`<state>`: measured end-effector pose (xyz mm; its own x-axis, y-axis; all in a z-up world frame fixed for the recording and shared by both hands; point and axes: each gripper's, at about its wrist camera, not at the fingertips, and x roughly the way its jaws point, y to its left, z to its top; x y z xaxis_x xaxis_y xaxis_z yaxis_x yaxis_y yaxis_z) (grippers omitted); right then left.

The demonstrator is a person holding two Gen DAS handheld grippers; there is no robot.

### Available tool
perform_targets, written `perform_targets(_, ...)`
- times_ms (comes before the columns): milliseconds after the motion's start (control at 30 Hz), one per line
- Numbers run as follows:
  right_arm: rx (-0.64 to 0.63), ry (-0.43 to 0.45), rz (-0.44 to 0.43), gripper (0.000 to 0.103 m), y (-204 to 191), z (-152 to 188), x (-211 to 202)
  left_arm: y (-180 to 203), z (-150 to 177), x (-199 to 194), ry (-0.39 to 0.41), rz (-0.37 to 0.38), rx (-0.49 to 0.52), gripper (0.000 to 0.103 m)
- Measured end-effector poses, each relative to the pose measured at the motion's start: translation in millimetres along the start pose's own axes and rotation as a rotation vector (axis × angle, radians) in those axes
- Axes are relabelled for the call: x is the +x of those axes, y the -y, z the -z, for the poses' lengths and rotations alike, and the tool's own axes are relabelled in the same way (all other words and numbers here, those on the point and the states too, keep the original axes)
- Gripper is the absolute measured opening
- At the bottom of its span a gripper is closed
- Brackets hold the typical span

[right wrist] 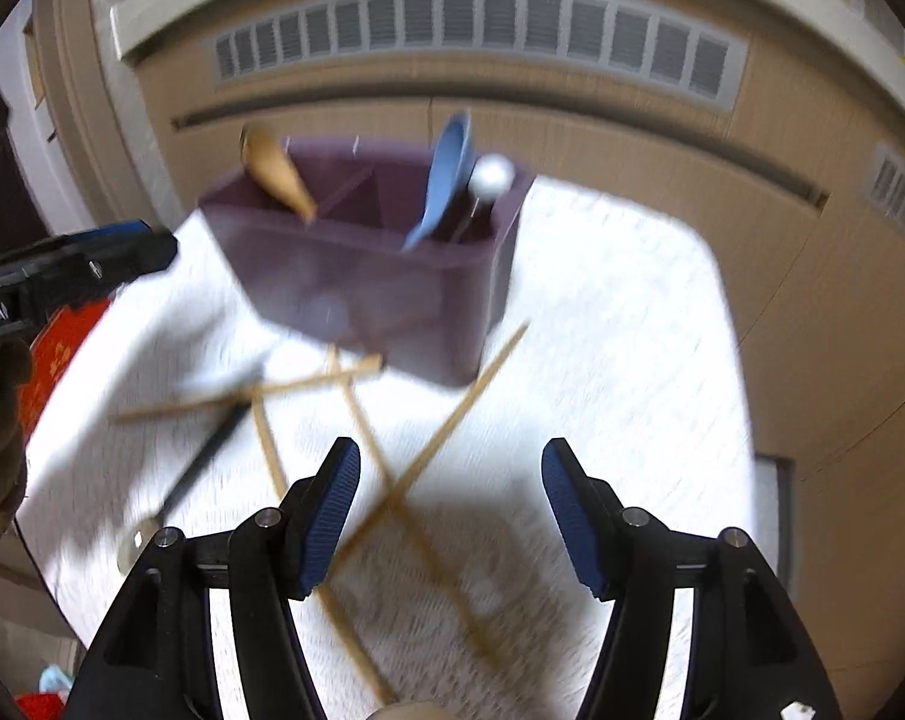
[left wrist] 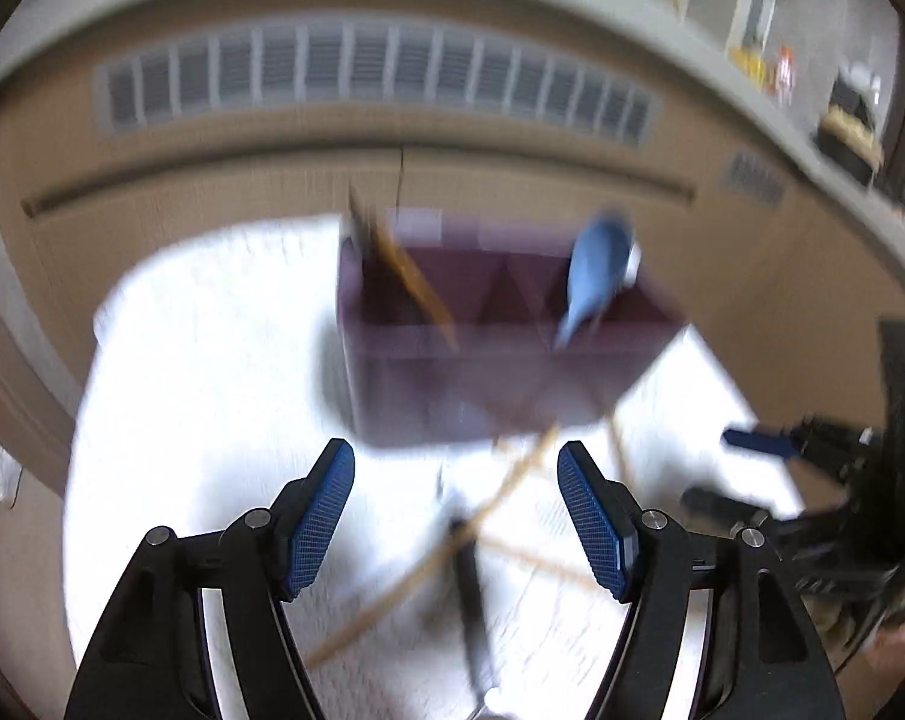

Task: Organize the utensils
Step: 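Withdraw both open tools from the holder back over the table, then grasp a wooden chopstick with the right tool while the left tool grasps another chopstick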

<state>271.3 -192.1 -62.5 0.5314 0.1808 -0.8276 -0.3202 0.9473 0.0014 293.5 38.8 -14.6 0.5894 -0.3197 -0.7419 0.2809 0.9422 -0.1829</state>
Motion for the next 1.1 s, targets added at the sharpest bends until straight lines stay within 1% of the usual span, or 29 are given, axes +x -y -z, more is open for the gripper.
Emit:
perform_targets(33,-0.004,-0.008,-0.001,0.060,-1.5,3.9,3.3,-1.1,9.1,9.4,-0.032,-0.022,0.009,0.071)
perform_targets(100,0.000,-0.020,-0.007,0.060,-4.3,10.3,10.0,-2.8,21.1,19.0,-0.061,-0.045,0.001,0.071)
perform_targets(167,0.026,-0.035,-0.018,0.059,-5.8,13.7,16.4,-8.0,35.7,22.4,-0.080,-0.042,-0.056,0.071)
perform_targets(200,0.042,-0.039,-0.020,0.057,-5.8,14.0,20.1,-9.7,41.3,21.7,-0.081,-0.049,-0.083,0.071)
perform_targets(233,0.053,-0.041,-0.017,0.055,-6.1,13.3,22.7,-9.4,48.3,19.3,-0.076,-0.076,-0.105,0.071)
perform_targets(267,0.067,-0.040,0.001,0.051,-7.6,11.6,27.4,-9.5,53.8,15.8,-0.069,-0.098,-0.116,0.071)
perform_targets(300,0.084,-0.031,0.037,0.048,-7.6,8.0,32.3,-8.5,58.2,12.1,-0.059,-0.119,-0.130,0.071)
perform_targets(333,0.103,-0.021,0.069,0.047,-6.1,3.5,37.5,-7.8,63.1,8.0,-0.051,-0.135,-0.152,0.071)
perform_targets(367,0.118,-0.022,0.081,0.044,-3.9,0.0,42.5,-7.7,68.2,4.1,-0.049,-0.140,-0.184,0.072)
perform_targets(400,0.150,-0.039,0.083,0.038,-0.8,-6.0,51.4,-8.9,71.4,1.7,-0.051,-0.134,-0.213,0.073)
perform_targets(467,0.175,-0.067,0.066,0.031,1.1,-12.1,60.8,-5.0,78.6,-0.7,-0.064,-0.107,-0.244,0.073)
perform_targets(500,0.174,-0.075,0.070,0.031,-0.2,-14.8,66.0,-2.5,80.5,-1.5,-0.070,-0.099,-0.241,0.073)
perform_targets(567,0.141,-0.066,0.107,0.030,-6.1,-16.8,70.0,3.1,84.1,-3.9,-0.080,-0.086,-0.223,0.073)
perform_targets(633,0.109,-0.064,0.120,0.020,-11.3,-15.3,69.3,9.0,82.1,-5.2,-0.088,-0.072,-0.217,0.073)
perform_targets(667,0.094,-0.069,0.119,0.013,-13.1,-12.7,66.7,8.1,81.3,-5.5,-0.093,-0.062,-0.223,0.073)
perform_targets(700,0.086,-0.074,0.121,0.011,-13.9,-9.6,64.3,9.4,80.4,-5.2,-0.099,-0.047,-0.232,0.073)
perform_targets(767,0.078,-0.076,0.118,0.009,-13.5,-1.4,57.8,14.3,78.3,-4.0,-0.119,0.007,-0.253,0.073)
perform_targets(833,0.079,-0.077,0.110,0.007,-7.4,12.7,46.8,23.6,76.4,-1.3,-0.139,0.053,-0.258,0.073)
perform_targets(1000,0.132,-0.080,0.093,0.006,16.3,44.9,19.4,51.3,69.1,12.3,-0.204,0.174,-0.271,0.073)
perform_targets(1033,0.139,-0.073,0.100,0.006,21.4,51.9,12.3,58.5,66.0,15.8,-0.213,0.180,-0.267,0.072)
perform_targets(1100,0.158,-0.065,0.099,0.006,28.5,62.1,2.9,70.4,60.8,24.1,-0.231,0.161,-0.254,0.069)
